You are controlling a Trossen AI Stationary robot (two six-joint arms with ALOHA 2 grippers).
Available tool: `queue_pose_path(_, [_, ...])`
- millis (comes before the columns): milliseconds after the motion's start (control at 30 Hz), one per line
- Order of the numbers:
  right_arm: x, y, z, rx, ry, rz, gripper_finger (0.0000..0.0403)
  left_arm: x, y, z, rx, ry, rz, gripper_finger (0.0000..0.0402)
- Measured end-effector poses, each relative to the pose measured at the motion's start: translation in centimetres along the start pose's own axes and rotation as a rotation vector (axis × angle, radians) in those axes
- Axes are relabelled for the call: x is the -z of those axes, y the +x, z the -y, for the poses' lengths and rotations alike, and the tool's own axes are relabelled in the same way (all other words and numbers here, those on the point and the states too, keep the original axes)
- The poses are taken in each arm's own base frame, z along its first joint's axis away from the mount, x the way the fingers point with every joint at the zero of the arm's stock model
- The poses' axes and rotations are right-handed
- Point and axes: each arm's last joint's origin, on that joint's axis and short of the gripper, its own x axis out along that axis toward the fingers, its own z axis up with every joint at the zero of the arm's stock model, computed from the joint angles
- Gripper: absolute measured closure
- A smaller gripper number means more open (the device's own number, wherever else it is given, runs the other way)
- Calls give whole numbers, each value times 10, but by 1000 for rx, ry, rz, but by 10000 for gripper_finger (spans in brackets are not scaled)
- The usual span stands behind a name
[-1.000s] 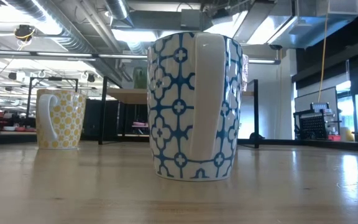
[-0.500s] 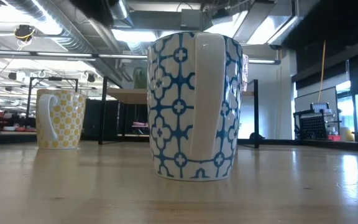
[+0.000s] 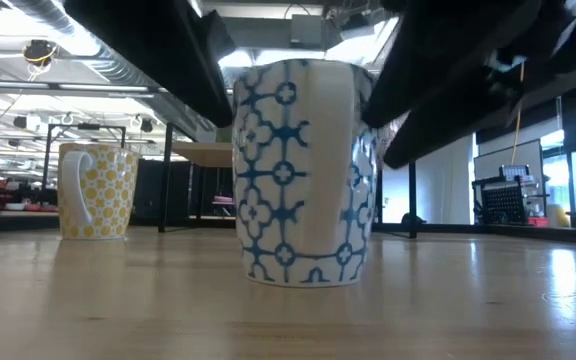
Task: Place coffee mugs
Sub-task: Put the blue patterned mug on the shelf
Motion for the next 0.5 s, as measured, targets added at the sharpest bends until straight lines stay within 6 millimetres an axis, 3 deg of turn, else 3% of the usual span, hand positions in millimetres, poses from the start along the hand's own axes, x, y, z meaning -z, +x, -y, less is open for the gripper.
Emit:
queue_pose_path(367, [-15, 4, 25, 123, -72, -95, 150, -1, 1, 0, 33, 15, -4, 296])
queue_pose_path(500, [-8, -10, 20, 85, -97, -141, 150, -1, -16, -6, 46, -10, -28, 296])
